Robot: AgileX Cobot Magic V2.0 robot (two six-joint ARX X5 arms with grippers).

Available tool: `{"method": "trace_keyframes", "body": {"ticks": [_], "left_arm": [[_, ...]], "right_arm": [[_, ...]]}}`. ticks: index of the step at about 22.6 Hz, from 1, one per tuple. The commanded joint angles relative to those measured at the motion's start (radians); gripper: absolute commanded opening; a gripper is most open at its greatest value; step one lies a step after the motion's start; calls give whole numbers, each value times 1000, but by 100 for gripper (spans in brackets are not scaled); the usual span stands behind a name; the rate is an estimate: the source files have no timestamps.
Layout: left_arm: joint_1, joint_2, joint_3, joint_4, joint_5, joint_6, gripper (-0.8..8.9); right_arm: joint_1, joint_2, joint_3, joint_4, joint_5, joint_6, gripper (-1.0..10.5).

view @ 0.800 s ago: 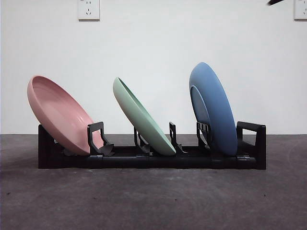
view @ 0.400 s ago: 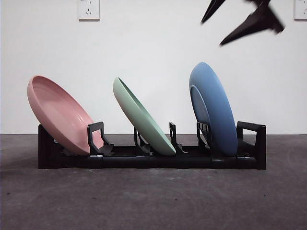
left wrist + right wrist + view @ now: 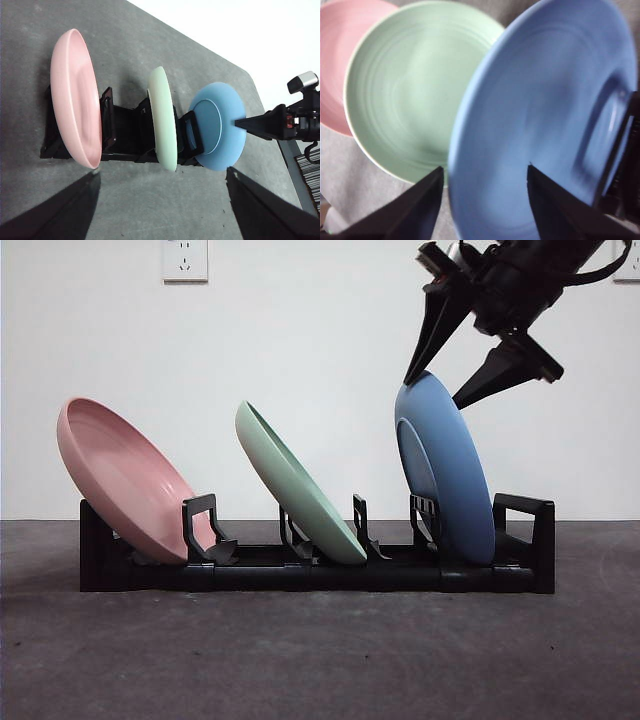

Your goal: Place the plate

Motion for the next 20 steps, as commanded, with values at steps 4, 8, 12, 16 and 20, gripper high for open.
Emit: {"method": "trace_keyframes", "body": {"ticks": [4,8,12,16,20], "left_arm": [[-1,4,21,-2,8,11,403],[-1,4,21,-23,8,15,403],[-1,4,21,-36,8,29,403],[-1,4,21,-43,8,29,403],[-1,4,21,-43,8,29,403]], "right_arm": [[36,21,26,13,21,-26,83],[47,21,26,13,19,-26,10],[49,7,27,10,17,-23,10],[48,-40,27,8,-5,-21,10],[45,-126,27,0,-93,0,10]]}}
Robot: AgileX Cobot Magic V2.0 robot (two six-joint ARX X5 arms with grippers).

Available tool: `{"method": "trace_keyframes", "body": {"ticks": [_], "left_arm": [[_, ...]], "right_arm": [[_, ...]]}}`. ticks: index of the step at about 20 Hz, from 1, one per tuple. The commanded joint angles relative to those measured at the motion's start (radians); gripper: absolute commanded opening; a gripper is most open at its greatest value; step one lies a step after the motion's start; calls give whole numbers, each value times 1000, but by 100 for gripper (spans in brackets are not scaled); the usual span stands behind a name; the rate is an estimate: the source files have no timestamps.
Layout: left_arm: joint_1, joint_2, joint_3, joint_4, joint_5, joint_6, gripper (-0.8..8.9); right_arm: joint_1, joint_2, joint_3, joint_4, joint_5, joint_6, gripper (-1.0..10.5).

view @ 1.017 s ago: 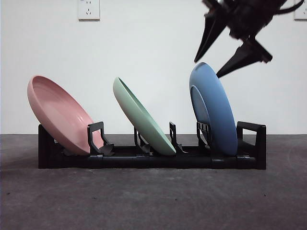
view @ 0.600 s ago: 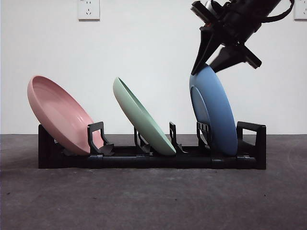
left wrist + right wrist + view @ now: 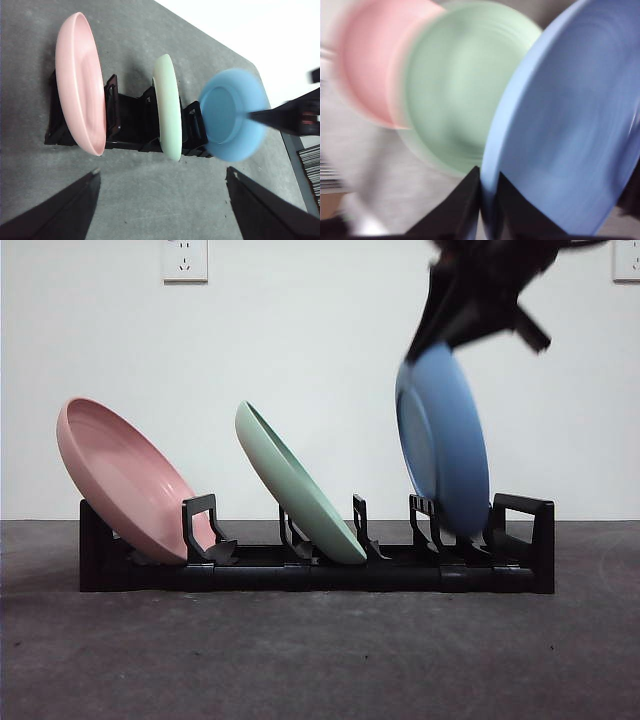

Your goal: Place the plate

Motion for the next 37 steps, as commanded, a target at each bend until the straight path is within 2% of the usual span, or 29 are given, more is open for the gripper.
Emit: {"method": "trace_keyframes", "body": {"ticks": [1,5,7,9,13,18,21,23,27,30,35,37], "left_arm": [[-1,4,21,6,8,16,403],[-1,5,21,6,8,16,403],[-1,5,21,5,8,18,403],[-1,5,21,5,8,22,403],[-1,5,21,5,8,42,403],[-1,5,21,4,8,42,403],[-1,5,21,5,8,43,403],[-1,5,21,5,8,43,403],[-1,5,21,4,8,43,403],[-1,5,21,4,8,43,403],[-1,5,21,4,8,47,403],[-1,5,21,4,8,55,403]], "right_arm": [[6,-72,25,6,-89,16,10],[12,-196,25,-25,-188,2,10],[28,-261,24,-59,-238,-63,11],[57,-329,6,-84,-230,-104,11],[170,-502,-180,-36,-209,-108,11],[383,-701,-487,52,-22,-116,11],[548,-755,-587,48,175,-190,11],[673,-739,-605,29,330,-225,11],[869,-607,-603,70,533,-270,11],[918,-475,-586,89,583,-303,11],[922,-303,-509,91,677,-416,11],[920,-248,-475,95,686,-455,11]]}}
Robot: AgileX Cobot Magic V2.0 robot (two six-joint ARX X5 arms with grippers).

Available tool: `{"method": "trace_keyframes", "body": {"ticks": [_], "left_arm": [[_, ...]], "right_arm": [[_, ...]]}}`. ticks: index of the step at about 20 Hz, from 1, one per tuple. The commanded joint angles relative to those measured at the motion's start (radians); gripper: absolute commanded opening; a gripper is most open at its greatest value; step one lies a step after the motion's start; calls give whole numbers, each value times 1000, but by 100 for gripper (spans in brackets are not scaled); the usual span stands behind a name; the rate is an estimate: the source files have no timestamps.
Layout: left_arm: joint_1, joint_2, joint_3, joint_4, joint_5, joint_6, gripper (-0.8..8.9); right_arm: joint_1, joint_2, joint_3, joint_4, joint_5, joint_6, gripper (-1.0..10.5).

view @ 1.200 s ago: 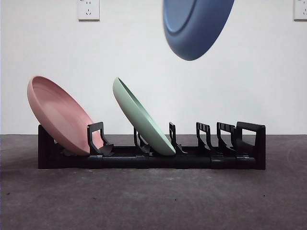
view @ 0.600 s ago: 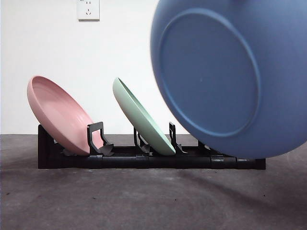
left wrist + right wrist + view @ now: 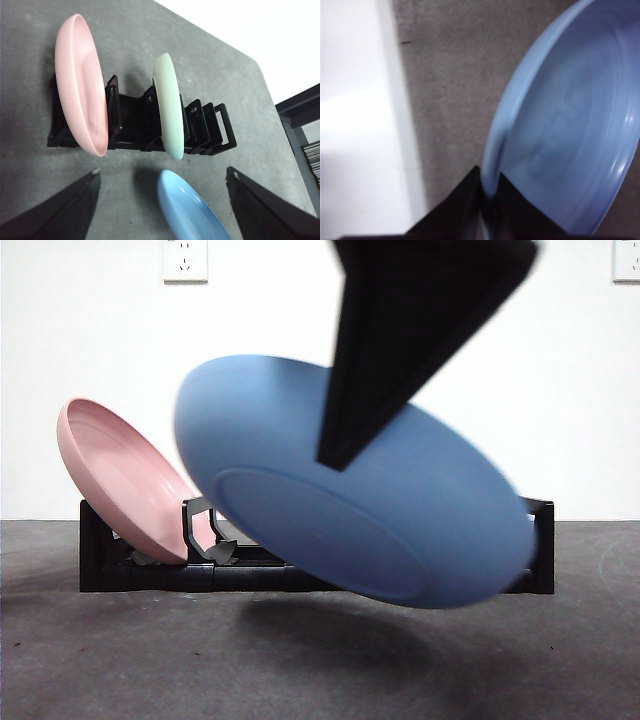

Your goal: Place the plate

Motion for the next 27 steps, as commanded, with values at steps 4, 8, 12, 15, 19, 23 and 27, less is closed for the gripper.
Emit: {"method": "trace_keyframes", "body": {"ticks": [4,8,12,15,19,23,27], "left_arm": [[-1,5,21,7,8,26,403],[-2,5,21,7,8,30,403],[-3,5,21,7,8,33,403],[-3,5,21,6,8,33,403],[-3,5,21,5,8,33,403],[-3,5,21,4,8,33,403],[-3,5,21,2,8,34,403]], "right_arm": [[10,140,83,5,5,-71,11],[5,219,89,2,34,-94,11],[-6,268,89,0,62,-92,11],[-28,275,89,-2,64,-73,13],[-62,275,89,-21,55,-42,73],[-66,275,89,-9,37,-29,73],[-66,287,89,2,-24,3,74]]}}
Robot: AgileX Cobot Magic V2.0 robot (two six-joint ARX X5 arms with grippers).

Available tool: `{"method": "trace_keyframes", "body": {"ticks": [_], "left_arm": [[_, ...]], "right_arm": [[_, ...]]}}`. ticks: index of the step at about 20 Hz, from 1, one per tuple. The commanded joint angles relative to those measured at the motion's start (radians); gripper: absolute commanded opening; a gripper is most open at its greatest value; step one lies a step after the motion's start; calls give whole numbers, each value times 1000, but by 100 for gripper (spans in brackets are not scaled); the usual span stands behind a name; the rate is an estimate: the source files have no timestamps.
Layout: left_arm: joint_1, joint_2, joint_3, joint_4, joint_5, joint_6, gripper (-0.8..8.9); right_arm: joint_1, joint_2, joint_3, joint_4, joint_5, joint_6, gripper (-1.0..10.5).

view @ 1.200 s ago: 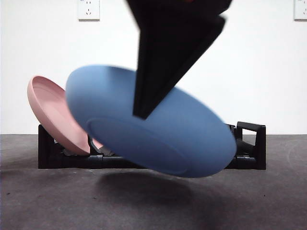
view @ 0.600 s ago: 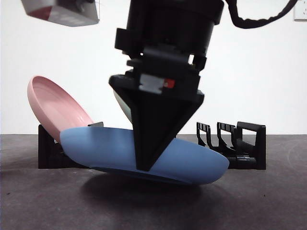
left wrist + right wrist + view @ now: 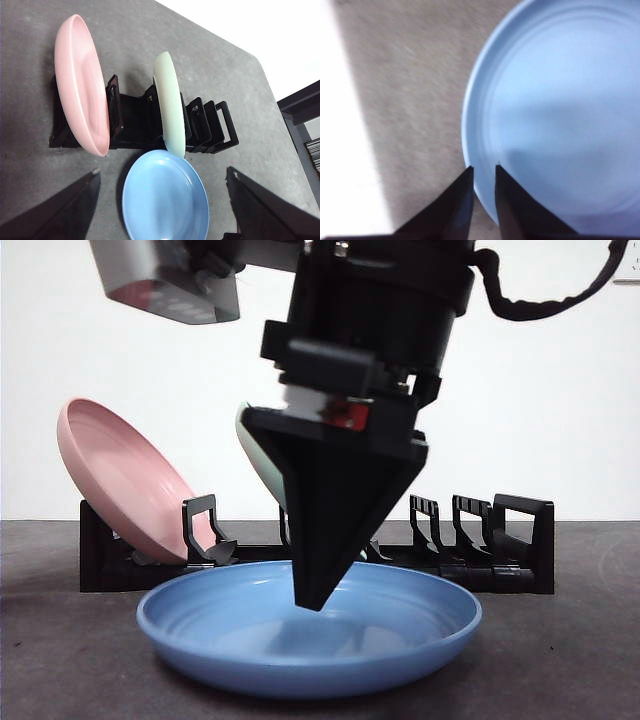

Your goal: Place the plate

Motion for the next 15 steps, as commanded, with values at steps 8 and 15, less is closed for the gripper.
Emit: {"method": "trace_keyframes", "body": {"ticks": [8,15], "left_arm": [[-2,5,21,4,8,47,403],[-2,24,21,6,8,60,404]], "right_arm": [[3,-17,81,-19,-163,161,165],[-216,-345,64,29,-27,178,161]]}}
